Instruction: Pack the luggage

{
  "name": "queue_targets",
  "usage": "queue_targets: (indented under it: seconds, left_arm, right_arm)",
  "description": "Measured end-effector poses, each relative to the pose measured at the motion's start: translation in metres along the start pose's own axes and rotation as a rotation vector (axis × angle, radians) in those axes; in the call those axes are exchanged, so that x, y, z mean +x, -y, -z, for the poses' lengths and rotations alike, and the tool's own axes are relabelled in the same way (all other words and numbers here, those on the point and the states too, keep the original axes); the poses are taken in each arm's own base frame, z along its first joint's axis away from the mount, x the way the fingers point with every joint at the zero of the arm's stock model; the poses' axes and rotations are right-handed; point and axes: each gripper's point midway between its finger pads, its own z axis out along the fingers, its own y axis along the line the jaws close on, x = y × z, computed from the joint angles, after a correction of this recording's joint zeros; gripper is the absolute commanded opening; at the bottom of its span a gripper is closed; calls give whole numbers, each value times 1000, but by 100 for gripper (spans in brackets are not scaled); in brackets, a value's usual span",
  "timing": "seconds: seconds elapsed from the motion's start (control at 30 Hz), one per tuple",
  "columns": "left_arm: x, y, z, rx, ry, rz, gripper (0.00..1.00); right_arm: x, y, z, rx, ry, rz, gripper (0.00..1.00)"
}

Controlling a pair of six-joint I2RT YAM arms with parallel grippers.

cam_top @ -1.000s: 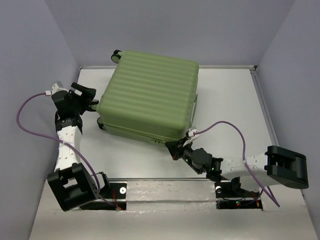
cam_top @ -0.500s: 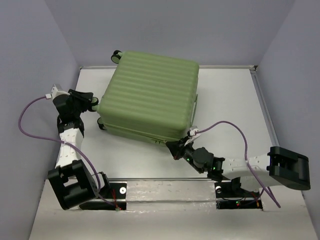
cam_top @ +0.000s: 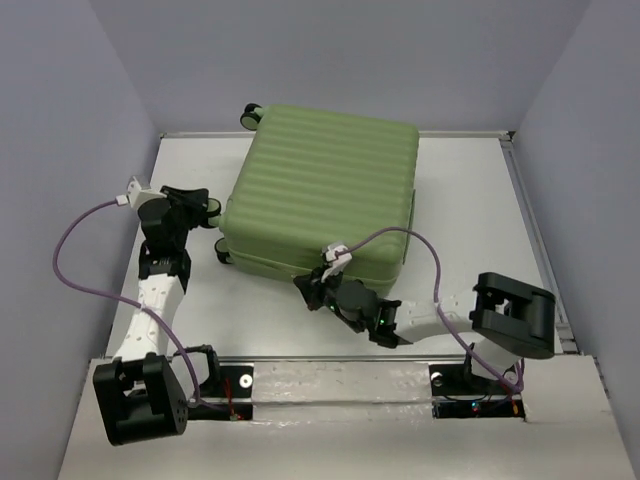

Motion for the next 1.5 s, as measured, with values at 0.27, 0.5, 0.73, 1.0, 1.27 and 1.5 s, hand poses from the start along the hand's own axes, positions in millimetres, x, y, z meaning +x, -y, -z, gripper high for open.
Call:
queue_targets:
  seconds: [0.27, 0.5, 0.73, 1.0, 1.27, 1.5]
  left_arm:
    - [41, 16, 43, 67, -173, -43, 6]
    - [42, 15, 54, 51, -206, -111, 6]
    - [49, 18, 61, 72, -240, -125, 6]
    - [52, 21, 68, 103, -231, -132, 6]
    - [61, 26, 83, 149, -229, -149, 6]
    - [83, 38, 101, 225, -266, -171, 6]
  right_arm:
    - [15, -60, -58, -179, -45, 97, 7]
    - [22, -79, -80, -240, -69, 197, 33]
    - [33, -101, -2, -384, -288, 186, 77]
    - [-130, -52, 91, -235, -48, 41, 7]
    - [-229, 163, 138, 509, 241, -52, 7]
    - [-203, 283, 158, 835, 165, -160, 7]
